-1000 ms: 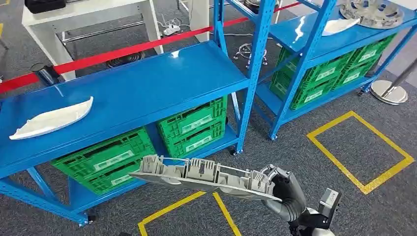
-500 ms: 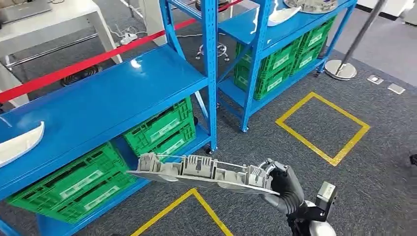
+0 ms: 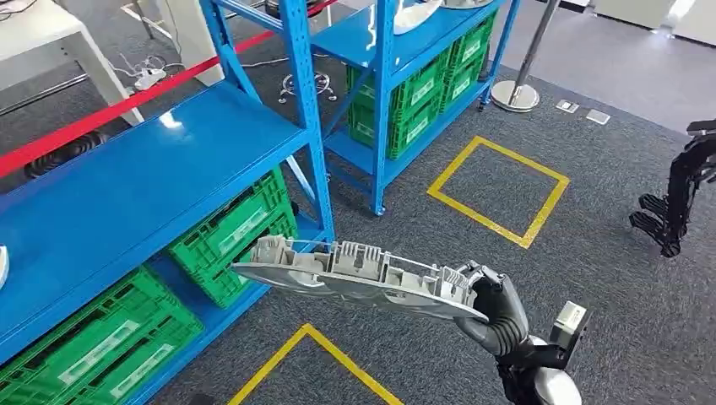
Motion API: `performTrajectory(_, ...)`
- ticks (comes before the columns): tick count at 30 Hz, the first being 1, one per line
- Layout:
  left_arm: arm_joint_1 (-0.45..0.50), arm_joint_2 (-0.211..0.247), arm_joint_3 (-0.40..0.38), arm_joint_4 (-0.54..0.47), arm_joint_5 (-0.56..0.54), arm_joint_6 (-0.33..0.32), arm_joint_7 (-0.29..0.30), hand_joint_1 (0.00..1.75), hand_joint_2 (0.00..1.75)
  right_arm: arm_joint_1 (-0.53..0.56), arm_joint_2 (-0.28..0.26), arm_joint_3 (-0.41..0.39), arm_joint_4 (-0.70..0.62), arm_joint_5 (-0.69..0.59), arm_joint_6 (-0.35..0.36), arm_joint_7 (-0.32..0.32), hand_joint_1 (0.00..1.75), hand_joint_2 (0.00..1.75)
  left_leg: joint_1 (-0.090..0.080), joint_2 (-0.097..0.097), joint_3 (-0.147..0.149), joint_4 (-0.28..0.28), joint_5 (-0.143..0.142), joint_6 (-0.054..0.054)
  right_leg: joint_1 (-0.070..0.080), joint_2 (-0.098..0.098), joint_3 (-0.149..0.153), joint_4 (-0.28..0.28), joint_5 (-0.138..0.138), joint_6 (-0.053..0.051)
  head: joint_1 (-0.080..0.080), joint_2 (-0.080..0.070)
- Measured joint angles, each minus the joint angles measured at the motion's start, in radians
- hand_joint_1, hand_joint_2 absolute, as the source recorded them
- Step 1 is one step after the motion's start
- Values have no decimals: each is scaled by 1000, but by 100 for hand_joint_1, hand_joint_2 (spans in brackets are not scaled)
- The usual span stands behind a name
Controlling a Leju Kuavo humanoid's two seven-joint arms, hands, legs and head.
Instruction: Take the parts from the cabinet and place them on the table.
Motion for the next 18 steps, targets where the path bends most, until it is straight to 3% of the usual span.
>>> performTrajectory(3,-2,-1,5,0,2,1,-5,0,175,-3,-3,11,14,0,-2,-11,175,175,4,26,12,-10,0,-16,4,33,-5,4,-1,-16,-4,0)
performTrajectory(4,-3,-2,5,-2,3,1,-8,0,175,-3,-4,13,18,2,-4,-15,175,175,7,21,12,-7,-5,-25,-4,44,-2,-4,6,-25,-3,0)
performTrajectory(5,-3,-2,5,-2,3,1,-11,0,175,-4,-4,14,21,3,-6,-19,175,175,10,-30,6,11,-23,-31,-6,50,-1,-6,7,-28,-6,0)
performTrajectory(6,-1,-3,5,-2,3,1,-17,0,175,-9,-5,16,26,6,-12,-23,175,175,12,-68,-16,63,-60,-32,-7,57,-3,-6,9,-32,-10,0)
performTrajectory(7,1,-3,6,-1,3,0,-19,0,175,-12,-5,23,30,11,-13,-33,175,175,12,-88,-55,150,-106,-33,-7,70,-4,-5,10,-34,-14,0)
performTrajectory(8,3,-3,6,0,3,-1,-19,0,175,-13,-5,28,33,13,-15,-39,175,175,11,-95,-94,234,-140,-34,-6,83,-4,-5,10,-34,-16,0)
performTrajectory(9,3,-4,6,0,0,-3,-18,0,175,-14,-5,30,37,14,-18,-43,175,175,11,-97,-125,292,-156,-33,-5,96,-5,-5,10,-34,-18,0)
performTrajectory(10,2,-6,6,0,-2,-6,-16,0,175,-13,-5,30,38,16,-19,-45,175,175,11,-97,-135,305,-146,-32,-5,108,-4,-5,10,-34,-19,0)
performTrajectory(11,-1,-8,6,0,-7,-6,-14,0,175,-13,-5,31,38,19,-19,-45,175,175,12,-98,-122,272,-115,-30,-6,122,-4,-4,11,-33,-19,0)
performTrajectory(12,-4,-8,6,-1,-8,-6,-13,0,175,-13,-6,31,38,21,-18,-44,175,175,13,-101,-92,202,-70,-28,-6,136,-3,-4,11,-32,-21,0)
performTrajectory(13,-8,-9,6,-1,-8,-6,-12,0,175,-13,-6,31,36,21,-16,-41,175,175,14,-118,-44,98,-16,-25,-7,152,-2,-2,12,-29,-21,0)
performTrajectory(14,-9,-9,6,-1,-8,-5,-13,0,175,-13,-6,30,32,21,-11,-39,175,175,19,-176,-10,15,10,-22,-8,164,-4,-2,13,-26,-23,0)
performTrajectory(15,-10,-10,7,0,-5,-2,-15,0,175,-16,-8,30,30,20,-6,-36,175,175,21,-211,-4,-3,-1,-22,-4,178,-11,2,16,-17,-22,0)
performTrajectory(16,-13,-10,9,-1,0,-1,-17,0,175,-16,-8,30,27,20,-1,-32,175,175,19,-191,-5,-2,0,-20,-7,189,-17,-1,20,-9,-22,0)
performTrajectory(18,-16,-10,16,-2,3,2,-21,0,175,-14,-10,30,27,20,3,-30,175,175,12,-169,-6,0,2,-8,-14,215,-20,-11,30,8,-21,0)
